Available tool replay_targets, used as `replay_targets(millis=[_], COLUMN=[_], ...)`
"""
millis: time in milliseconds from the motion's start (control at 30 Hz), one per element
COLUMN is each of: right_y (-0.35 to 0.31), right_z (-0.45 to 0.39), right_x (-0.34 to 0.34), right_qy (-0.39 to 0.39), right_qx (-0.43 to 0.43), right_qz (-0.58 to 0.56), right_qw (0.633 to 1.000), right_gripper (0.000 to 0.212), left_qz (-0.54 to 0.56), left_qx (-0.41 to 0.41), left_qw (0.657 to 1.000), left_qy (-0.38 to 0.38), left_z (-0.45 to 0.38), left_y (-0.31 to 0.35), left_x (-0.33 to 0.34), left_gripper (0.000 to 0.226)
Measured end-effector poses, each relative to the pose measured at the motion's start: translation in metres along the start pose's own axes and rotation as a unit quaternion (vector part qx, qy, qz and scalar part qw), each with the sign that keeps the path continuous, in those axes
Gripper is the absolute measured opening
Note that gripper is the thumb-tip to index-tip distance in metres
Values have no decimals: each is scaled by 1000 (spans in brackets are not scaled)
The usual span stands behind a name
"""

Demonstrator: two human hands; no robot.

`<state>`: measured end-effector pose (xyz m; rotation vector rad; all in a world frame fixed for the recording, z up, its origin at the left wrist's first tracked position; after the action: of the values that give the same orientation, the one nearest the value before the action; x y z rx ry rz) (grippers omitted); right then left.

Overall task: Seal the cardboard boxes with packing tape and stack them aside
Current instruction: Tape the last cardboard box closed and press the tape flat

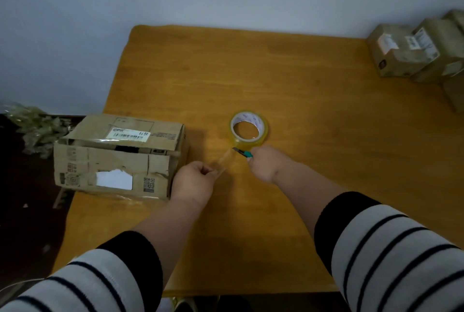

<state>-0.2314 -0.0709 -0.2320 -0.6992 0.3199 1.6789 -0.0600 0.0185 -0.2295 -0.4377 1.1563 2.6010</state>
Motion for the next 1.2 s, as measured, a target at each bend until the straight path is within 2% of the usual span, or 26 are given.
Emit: replay_targets(millis=[100,267,367,533,733,800,933,1033,1200], right_y=[-6,-17,-16,-14,-16,-18,-28,-32,-19], right_z=[-3,-18,-22,-23,-26,-26,-26,-23,-32], right_x=[-2,-1,-3,0,-4,-5,-9,-12,-7], right_qy=[3,-4,17,-1,-50,-80,-88,-87,-118], right_qx=[-10,-16,-12,-2,10,24,24,23,35], right_qz=[11,36,13,2,50,81,175,202,120], right_qw=[1000,999,1000,1000,997,993,980,975,985], right_gripper=[31,18,13,24,23,22,28,32,34], left_qz=[12,39,50,76,70,53,46,17,21], left_qx=[-2,-1,3,8,4,3,3,1,-9], left_qw=[1000,999,998,996,997,998,998,998,998], left_qy=[-5,-25,-38,-52,-40,-32,-39,-52,-64], left_z=[1,2,3,2,1,2,3,5,11], left_y=[0,5,11,15,11,10,11,13,7], left_x=[2,14,22,28,13,7,4,4,1], left_gripper=[14,16,16,21,18,15,17,15,15])
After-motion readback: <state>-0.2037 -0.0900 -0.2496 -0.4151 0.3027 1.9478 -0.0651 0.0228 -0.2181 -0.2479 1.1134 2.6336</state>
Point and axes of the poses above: each hand's wrist, its own z-axis away from the middle knuckle, its own x-axis out of the palm, y = z × x, the point moved 10 cm from there along -z, towards the middle knuckle, and after that the axes turned 14 degrees about -y, right-handed, at the moved point
